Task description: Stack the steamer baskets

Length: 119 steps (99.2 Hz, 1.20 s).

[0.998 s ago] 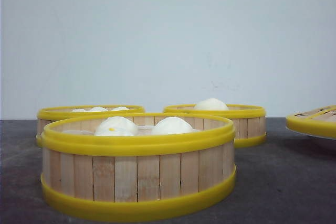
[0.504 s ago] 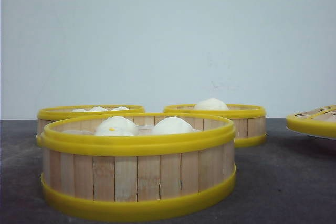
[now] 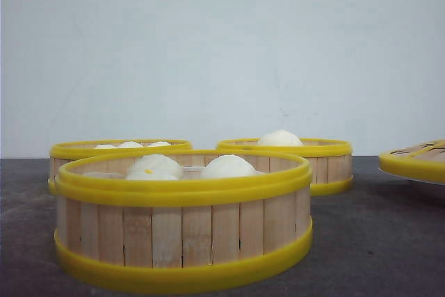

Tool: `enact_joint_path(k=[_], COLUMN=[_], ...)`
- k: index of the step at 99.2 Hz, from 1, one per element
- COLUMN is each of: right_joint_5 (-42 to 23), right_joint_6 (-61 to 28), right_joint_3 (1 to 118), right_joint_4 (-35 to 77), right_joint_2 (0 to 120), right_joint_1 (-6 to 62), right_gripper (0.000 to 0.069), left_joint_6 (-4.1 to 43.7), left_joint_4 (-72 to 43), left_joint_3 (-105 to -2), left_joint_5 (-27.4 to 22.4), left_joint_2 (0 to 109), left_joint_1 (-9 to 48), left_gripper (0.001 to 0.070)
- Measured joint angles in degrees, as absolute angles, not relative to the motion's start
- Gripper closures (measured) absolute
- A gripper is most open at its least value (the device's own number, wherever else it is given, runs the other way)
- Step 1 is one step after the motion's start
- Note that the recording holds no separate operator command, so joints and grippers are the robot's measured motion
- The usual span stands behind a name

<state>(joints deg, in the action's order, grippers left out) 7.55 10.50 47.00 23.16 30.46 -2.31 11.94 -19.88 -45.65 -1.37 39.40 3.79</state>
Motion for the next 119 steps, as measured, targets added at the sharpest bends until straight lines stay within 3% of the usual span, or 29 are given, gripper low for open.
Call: enact_joint_path(k=[10, 33, 72, 90, 108, 119], right_joint_5=[7.55, 10.94, 14.85, 14.87, 14.87, 14.87], right_joint_6=[10.74, 11.11, 12.45, 12.45, 12.45, 12.45], right_joint_3=[47.0, 47.0, 47.0, 47.0, 47.0, 47.0], right_joint_4=[23.2, 22.92, 21.58, 20.58, 20.4, 20.38], right_joint_2=[32.1, 37.78, 44.21, 44.25, 44.25, 44.25], right_joint_1=[-2.31, -2.24, 0.82, 1.23, 1.23, 1.23], right_gripper=[0.0231, 0.0218, 0.0218, 0.0218, 0.0218, 0.0218], left_joint_6=[11.38, 10.76, 10.07, 10.04, 10.04, 10.04], left_joint_4=[-19.0, -16.38, -24.1, -26.94, -28.4, -28.82], left_joint_3=[-45.65, -47.37, -67.48, -75.11, -79.85, -80.34], left_joint_5=[-1.45, -1.45, -1.21, 1.37, 1.56, 1.56], left_joint_2=[42.33, 54.96, 85.38, 95.26, 101.73, 104.2], left_joint_1=[4.6, 5.91, 5.91, 5.89, 5.76, 5.76], left_gripper=[0.0311, 0.032, 0.032, 0.0321, 0.0413, 0.0435])
